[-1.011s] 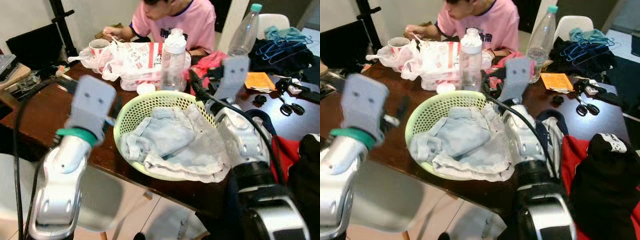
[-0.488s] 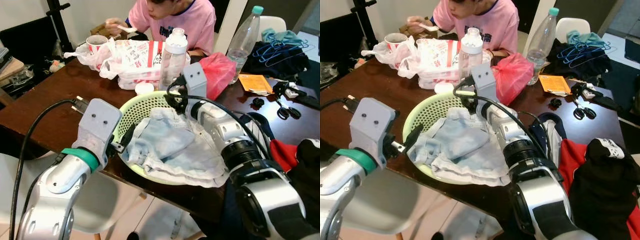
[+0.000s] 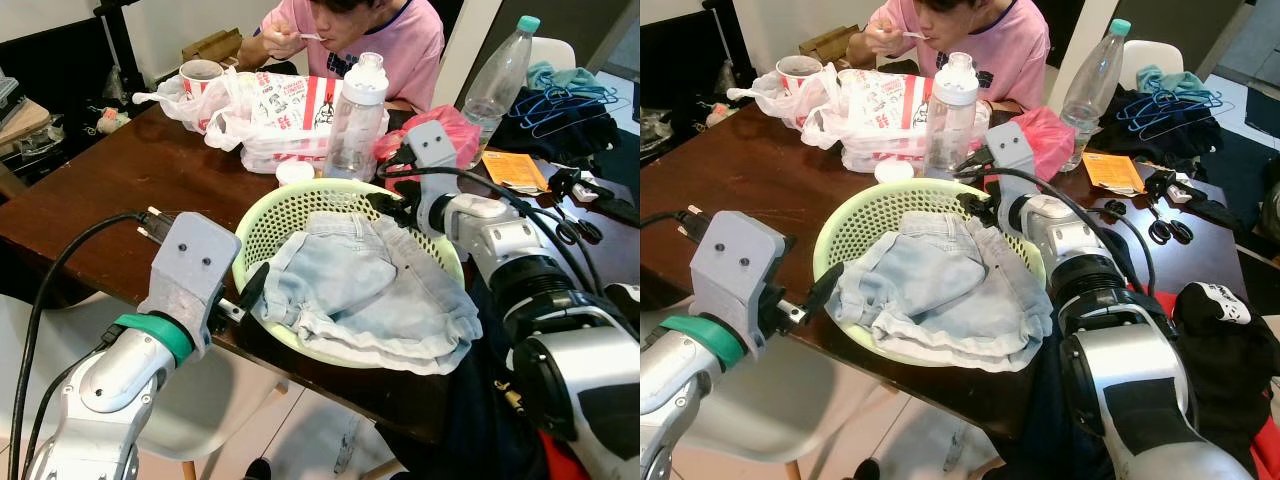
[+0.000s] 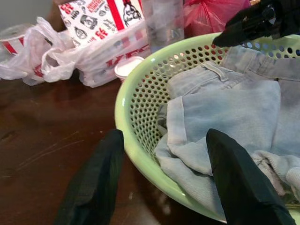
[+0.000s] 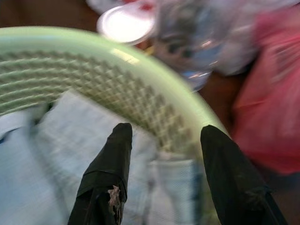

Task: Hang hanger

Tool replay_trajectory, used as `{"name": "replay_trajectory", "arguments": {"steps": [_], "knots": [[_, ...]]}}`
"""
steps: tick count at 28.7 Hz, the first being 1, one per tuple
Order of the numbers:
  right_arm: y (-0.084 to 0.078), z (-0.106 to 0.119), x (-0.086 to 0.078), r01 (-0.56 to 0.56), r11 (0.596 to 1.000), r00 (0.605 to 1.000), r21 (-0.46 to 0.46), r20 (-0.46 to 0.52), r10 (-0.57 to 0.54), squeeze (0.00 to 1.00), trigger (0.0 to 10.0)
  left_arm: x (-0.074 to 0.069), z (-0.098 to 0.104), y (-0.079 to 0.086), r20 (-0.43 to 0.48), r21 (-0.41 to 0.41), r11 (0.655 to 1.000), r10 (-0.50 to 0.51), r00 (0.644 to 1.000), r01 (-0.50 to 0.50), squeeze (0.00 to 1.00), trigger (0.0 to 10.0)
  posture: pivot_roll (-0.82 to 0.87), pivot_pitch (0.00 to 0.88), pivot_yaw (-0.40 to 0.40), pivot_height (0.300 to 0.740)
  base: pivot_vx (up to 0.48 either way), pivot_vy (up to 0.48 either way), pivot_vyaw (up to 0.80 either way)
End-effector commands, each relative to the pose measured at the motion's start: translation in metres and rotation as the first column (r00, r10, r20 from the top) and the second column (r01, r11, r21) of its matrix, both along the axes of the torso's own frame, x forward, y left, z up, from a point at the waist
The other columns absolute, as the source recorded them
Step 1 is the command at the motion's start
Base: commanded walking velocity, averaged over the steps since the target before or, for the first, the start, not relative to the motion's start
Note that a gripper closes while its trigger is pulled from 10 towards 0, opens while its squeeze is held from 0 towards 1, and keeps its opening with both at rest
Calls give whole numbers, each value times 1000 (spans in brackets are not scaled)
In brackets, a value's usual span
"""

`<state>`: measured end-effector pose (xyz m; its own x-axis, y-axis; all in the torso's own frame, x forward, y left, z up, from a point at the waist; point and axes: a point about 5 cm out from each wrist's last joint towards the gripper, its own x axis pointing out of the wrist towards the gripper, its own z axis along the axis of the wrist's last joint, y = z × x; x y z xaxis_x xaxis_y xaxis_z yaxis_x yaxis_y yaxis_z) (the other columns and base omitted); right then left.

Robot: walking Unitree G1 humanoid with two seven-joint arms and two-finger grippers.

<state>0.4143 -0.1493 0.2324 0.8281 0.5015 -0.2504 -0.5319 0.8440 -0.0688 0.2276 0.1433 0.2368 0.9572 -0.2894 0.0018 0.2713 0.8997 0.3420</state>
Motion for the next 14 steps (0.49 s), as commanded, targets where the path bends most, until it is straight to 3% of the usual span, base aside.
{"name": "replay_trajectory", "arguments": {"steps": [1,5,9,14], "knots": [[-5,-4,-1,0,1000,999,23,-32,1,0,10000,-3,-2,-3,-13,-1,1000,-12,1000,12,0,10000,136,120,-55,740,0,0,0],[2,-13,-5,-84,993,993,77,-78,90,0,10000,-2,-2,-3,-20,-1,1000,-14,1000,14,0,10000,130,129,-52,740,0,0,0],[20,-37,-11,-145,988,981,47,-119,150,0,10000,-1,-1,-4,-21,-2,1000,-10,1000,10,0,10000,142,138,-50,740,0,0,0],[34,-50,-15,-191,982,973,8,-129,191,0,10000,-1,0,-4,-22,-5,1000,-5,1000,5,0,10000,149,144,-49,740,0,0,0]]}}
